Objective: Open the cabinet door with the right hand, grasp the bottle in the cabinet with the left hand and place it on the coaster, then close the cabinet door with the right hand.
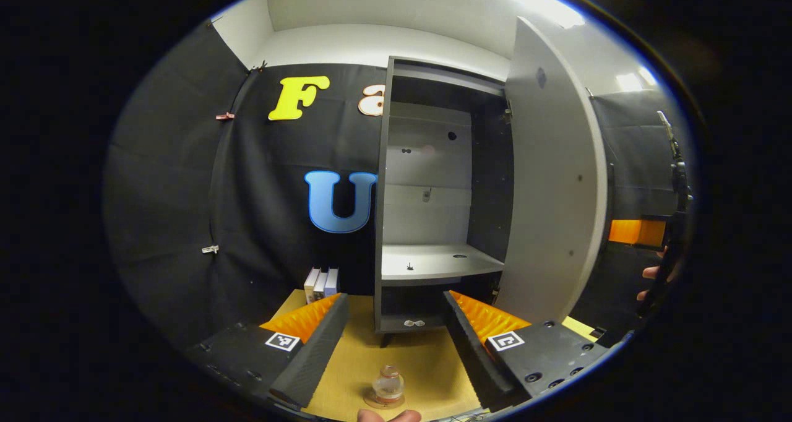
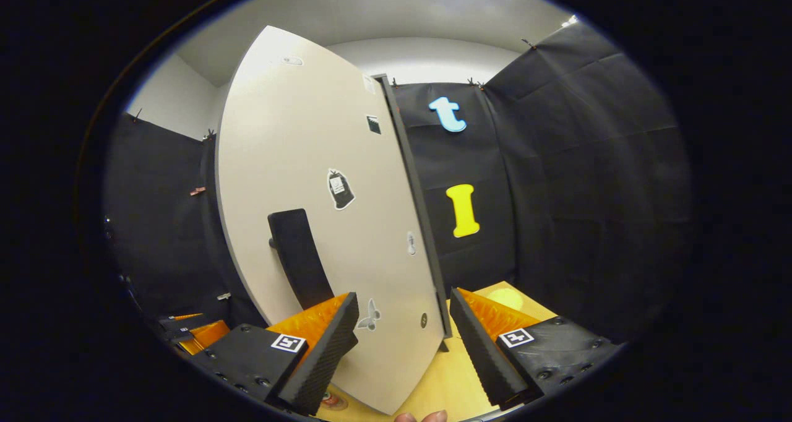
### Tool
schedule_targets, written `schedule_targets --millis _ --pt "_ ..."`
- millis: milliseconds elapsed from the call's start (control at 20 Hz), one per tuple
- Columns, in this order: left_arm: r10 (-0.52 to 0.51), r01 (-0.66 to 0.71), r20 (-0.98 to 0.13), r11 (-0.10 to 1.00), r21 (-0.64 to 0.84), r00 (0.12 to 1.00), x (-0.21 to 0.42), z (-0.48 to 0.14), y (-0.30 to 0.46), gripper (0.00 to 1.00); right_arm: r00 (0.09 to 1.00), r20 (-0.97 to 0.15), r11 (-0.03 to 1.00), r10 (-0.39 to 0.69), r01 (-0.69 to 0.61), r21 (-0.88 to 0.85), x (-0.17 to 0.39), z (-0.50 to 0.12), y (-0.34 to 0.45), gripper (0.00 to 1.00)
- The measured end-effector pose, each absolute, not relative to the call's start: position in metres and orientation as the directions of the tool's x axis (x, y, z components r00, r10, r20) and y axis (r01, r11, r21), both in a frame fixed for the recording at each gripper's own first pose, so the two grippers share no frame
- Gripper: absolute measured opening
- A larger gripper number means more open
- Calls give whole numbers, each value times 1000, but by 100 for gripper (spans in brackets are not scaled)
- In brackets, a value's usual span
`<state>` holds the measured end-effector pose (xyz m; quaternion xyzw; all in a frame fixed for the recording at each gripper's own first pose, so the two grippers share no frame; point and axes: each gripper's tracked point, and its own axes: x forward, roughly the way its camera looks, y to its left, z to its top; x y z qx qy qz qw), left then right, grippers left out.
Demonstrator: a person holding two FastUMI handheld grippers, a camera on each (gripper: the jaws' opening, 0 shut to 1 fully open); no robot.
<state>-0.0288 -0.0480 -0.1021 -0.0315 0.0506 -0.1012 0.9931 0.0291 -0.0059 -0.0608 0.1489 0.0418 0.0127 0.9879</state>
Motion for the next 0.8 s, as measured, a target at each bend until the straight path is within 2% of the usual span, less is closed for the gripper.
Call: schedule_targets --millis 150,300,350,400,800 --pt "-195 190 -96 980 -58 976 -31 -101 -46 92 982 -67 939 176 -147 309 26 -54 38 98" --pt "-186 182 -93 982 -47 978 -30 -99 -44 95 970 -71 937 233 -204 282 20 -56 51 97" --pt "-187 183 -91 982 -48 978 -31 -99 -45 92 968 -75 938 238 -209 276 20 -57 48 97" --pt "-187 183 -91 982 -49 978 -31 -99 -45 95 968 -77 937 239 -209 278 20 -57 49 97" --pt "-189 184 -103 981 -63 977 -33 -101 -49 95 985 -96 953 145 -113 281 15 -61 20 98"
